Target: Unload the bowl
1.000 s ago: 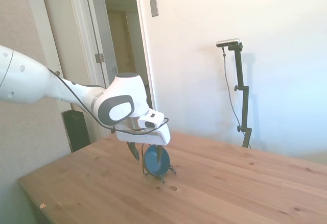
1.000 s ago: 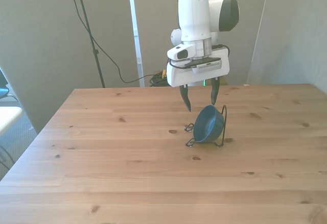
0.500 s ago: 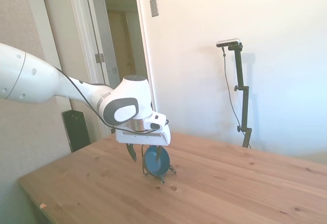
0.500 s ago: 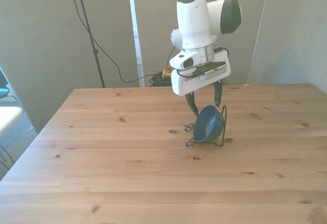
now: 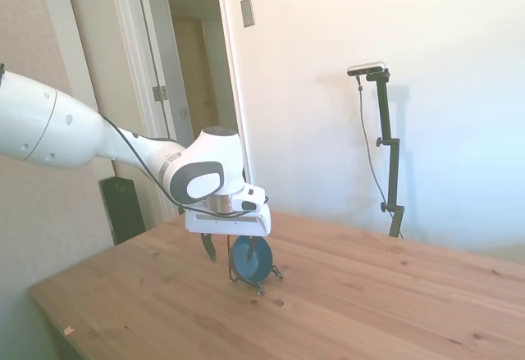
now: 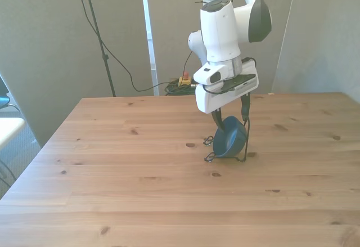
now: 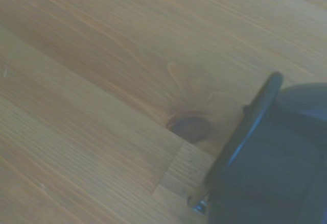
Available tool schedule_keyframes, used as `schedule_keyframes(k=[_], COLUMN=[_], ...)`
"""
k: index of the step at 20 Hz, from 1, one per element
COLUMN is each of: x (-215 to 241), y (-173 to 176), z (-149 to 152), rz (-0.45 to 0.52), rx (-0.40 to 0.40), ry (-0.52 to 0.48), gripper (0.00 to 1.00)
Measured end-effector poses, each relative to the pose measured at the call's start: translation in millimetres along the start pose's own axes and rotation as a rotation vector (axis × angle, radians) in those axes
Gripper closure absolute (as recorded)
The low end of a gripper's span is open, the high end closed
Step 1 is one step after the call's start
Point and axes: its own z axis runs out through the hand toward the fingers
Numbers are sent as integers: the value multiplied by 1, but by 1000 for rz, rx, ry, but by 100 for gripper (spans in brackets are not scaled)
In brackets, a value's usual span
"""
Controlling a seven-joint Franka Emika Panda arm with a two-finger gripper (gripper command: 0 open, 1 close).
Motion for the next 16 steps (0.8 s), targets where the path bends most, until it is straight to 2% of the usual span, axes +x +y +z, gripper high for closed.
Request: schedule_keyframes(k=[16], x=[3], y=[-1], z=[1], rz=[2], rx=[29], ry=[-6], gripper=[100])
